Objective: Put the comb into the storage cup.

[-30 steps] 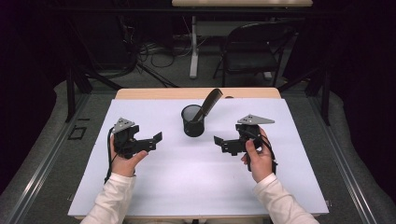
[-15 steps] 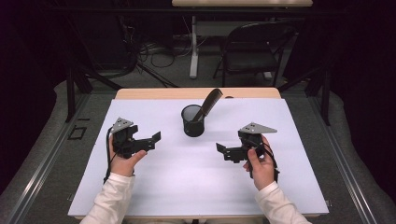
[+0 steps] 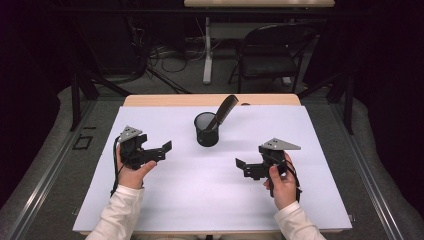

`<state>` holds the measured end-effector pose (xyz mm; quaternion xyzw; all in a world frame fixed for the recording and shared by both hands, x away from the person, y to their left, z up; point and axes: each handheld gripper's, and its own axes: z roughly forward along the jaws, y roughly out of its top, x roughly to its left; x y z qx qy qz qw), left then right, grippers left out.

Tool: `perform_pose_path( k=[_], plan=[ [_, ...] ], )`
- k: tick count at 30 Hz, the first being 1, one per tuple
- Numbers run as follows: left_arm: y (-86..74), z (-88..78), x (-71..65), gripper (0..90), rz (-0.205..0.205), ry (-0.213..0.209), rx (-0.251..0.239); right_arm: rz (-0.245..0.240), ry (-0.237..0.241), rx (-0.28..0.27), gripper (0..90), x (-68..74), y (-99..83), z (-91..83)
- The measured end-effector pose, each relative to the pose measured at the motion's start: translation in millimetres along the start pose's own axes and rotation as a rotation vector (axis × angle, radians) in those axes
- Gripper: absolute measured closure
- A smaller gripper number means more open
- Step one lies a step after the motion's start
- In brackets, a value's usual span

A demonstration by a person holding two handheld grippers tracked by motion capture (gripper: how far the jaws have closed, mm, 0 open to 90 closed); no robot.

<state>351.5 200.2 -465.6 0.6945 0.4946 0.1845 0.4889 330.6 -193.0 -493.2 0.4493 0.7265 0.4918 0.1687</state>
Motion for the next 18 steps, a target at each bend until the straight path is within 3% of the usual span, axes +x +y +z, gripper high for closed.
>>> perform_pose_path(
  k=[18],
  plan=[
    [0.1,-0.5,1.1,0.7,-0.007,0.004,-0.003,-0.006,-0.024,-0.012,0.1,-3.4,-14.5,-4.1]
  ],
)
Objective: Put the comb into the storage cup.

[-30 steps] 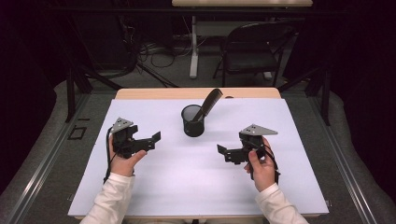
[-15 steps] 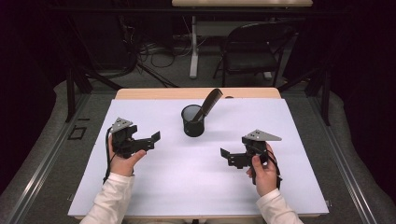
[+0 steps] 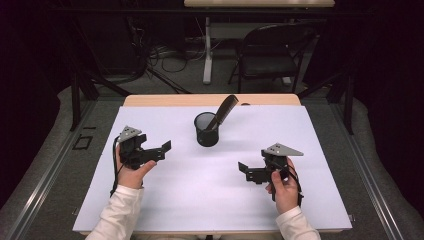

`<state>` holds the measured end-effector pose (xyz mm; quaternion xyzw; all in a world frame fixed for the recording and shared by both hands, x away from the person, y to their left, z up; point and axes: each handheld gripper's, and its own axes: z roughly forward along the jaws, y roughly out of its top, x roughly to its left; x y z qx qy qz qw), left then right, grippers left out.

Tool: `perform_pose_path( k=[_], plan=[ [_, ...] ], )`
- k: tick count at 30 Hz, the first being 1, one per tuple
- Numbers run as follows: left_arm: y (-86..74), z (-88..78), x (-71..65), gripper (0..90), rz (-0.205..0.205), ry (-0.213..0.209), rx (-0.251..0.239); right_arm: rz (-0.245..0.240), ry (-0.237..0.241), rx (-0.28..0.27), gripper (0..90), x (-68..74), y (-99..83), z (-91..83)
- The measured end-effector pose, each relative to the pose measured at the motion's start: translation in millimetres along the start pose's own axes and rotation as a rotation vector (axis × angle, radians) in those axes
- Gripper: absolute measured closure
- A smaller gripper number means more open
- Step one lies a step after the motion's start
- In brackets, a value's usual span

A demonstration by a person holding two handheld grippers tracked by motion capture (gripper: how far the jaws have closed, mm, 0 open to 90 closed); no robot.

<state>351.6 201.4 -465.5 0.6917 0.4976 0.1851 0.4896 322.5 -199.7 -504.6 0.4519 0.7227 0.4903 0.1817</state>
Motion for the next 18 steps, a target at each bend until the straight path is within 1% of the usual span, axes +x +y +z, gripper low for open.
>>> perform_pose_path(
  k=[6,9,18],
  plan=[
    [0.1,0.0,0.3,0.7,0.000,0.001,-0.001,-0.012,-0.013,-0.002,0.2,0.0,-2.9,-1.3],
    [0.0,0.0,0.2,0.7,0.001,0.001,0.000,-0.012,-0.006,-0.008,0.4,-0.8,-3.8,-1.5],
    [-0.1,0.0,0.4,0.7,0.000,0.003,0.001,-0.011,-0.007,-0.001,1.2,-1.8,-8.0,-1.4]
  ],
)
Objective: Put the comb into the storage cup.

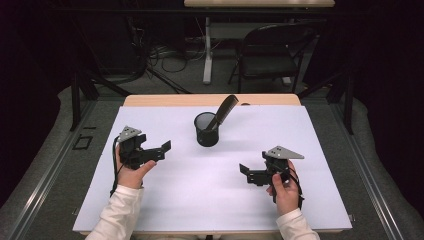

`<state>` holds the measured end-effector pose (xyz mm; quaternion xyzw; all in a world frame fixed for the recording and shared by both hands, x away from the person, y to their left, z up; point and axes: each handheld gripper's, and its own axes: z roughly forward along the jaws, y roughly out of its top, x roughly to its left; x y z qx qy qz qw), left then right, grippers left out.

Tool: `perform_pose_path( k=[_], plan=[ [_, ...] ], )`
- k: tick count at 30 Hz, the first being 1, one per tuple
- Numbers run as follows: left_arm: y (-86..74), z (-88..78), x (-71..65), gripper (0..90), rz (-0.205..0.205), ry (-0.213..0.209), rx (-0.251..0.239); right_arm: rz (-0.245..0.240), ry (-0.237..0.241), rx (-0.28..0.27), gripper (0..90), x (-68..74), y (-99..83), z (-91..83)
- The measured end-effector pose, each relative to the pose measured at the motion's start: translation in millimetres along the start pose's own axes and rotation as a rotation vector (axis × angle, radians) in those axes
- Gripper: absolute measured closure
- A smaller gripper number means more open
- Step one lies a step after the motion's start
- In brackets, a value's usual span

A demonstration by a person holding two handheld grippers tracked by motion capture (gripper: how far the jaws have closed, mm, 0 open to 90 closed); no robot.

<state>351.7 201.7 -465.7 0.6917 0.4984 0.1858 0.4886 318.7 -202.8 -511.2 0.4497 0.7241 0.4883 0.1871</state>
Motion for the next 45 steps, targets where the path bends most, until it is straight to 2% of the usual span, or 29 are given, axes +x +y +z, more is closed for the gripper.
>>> perform_pose_path(
  k=[16,30,45],
  plan=[
    [0.5,-1.1,0.7,0.7,-0.001,0.002,-0.002,0.000,-0.001,0.005,1.7,-0.3,-6.7,1.2],
    [1.1,-2.4,1.6,0.8,-0.004,0.003,-0.006,-0.025,-0.002,0.017,1.8,1.0,-11.8,2.3],
    [1.2,-2.7,2.2,0.8,-0.006,0.004,-0.007,-0.019,-0.005,0.016,2.3,-0.5,-13.1,2.7]
  ],
)
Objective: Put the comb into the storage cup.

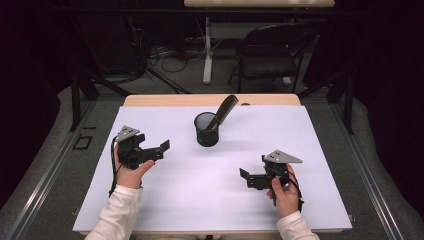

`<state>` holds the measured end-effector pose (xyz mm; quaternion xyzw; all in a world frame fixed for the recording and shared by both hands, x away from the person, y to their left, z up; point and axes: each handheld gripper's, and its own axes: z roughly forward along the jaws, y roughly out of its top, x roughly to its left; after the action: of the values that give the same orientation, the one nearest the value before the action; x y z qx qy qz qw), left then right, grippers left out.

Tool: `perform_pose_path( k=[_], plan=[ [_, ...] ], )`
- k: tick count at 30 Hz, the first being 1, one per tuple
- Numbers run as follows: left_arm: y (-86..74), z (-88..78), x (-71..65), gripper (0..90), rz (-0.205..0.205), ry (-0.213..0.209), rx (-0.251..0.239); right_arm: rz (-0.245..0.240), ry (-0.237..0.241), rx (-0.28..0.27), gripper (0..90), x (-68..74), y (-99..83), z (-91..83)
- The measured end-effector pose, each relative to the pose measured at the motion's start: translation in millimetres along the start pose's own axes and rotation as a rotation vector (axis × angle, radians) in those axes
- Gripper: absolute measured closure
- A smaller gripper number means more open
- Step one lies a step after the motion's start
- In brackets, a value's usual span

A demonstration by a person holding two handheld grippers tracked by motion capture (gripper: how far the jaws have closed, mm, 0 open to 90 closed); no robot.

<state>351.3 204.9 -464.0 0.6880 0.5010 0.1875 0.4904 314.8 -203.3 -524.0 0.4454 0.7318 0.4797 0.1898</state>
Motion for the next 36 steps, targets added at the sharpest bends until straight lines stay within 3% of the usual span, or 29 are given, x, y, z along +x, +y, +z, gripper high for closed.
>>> perform_pose_path(
  k=[36],
  plan=[
    [0.0,-0.2,4.1,0.8,-0.006,0.011,0.000,0.002,-0.009,0.016,2.7,-2.5,-2.5,2.3]
  ],
)
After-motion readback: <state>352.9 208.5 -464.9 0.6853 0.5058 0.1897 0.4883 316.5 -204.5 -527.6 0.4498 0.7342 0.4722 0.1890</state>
